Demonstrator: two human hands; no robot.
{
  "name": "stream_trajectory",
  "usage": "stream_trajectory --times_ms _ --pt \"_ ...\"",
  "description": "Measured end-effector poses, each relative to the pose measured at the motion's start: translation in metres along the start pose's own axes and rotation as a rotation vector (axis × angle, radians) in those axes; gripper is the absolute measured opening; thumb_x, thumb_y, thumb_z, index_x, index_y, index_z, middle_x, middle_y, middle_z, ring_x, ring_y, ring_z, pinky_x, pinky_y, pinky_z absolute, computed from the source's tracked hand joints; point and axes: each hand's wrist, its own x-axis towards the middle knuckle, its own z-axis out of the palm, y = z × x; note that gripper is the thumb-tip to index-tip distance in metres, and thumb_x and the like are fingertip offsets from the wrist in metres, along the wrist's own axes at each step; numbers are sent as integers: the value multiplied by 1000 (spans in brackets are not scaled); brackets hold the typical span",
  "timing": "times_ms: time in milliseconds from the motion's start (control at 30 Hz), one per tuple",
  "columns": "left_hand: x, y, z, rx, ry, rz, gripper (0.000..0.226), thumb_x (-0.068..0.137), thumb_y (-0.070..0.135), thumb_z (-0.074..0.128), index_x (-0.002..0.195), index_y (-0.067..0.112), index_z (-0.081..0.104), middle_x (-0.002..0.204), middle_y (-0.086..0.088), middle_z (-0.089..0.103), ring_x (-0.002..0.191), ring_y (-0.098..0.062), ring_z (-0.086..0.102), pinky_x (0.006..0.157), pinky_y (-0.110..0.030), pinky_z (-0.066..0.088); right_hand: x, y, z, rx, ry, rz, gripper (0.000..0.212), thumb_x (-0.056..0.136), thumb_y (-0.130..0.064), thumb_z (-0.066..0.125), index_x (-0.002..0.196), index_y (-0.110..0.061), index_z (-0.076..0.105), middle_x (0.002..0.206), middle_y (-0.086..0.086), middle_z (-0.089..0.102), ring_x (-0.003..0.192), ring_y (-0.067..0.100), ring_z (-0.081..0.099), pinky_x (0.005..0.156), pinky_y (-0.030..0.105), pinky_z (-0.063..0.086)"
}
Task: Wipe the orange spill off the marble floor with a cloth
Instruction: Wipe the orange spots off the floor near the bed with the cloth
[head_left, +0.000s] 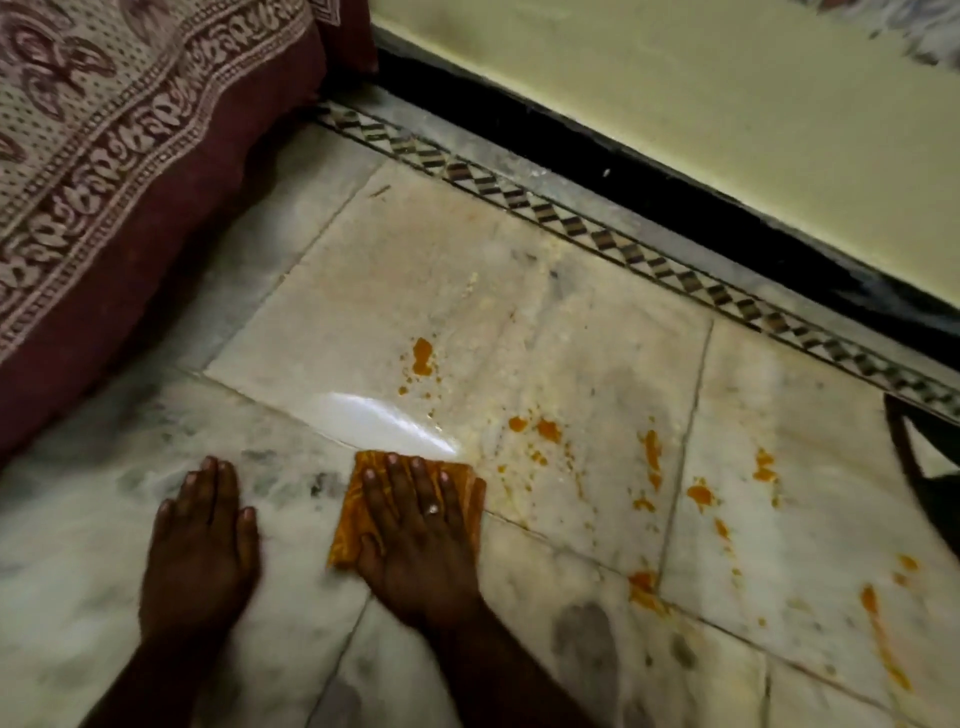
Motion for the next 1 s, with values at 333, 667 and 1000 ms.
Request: stream_trajectory --times_ms 333,667,1000 --pt "-27 134 16 -144 -125 87 75 104 46 11 149 -8 37 159 -27 31 146 -42 33 120 -53 25 -121 128 -46 -87 -54 490 65 102 -43 38 159 -13 32 166 11 27 150 37 34 118 59 31" --pt "-43 189 19 -141 -176 50 75 98 44 10 153 -4 30 162 -22 26 151 -36 26 123 -48 16 -148 108 -62 -76 -137 508 77 96 -60 36 154 -9 43 160 17 39 145 41 41 116 54 23" --pt "-44 218 9 -220 -197 54 60 108 33 27 158 1 18 167 -16 11 156 -29 9 125 -42 5 -144 109 -69 -67 -479 488 61 82 -24 39 129 2 67 135 28 62 115 53 64 95 62 53"
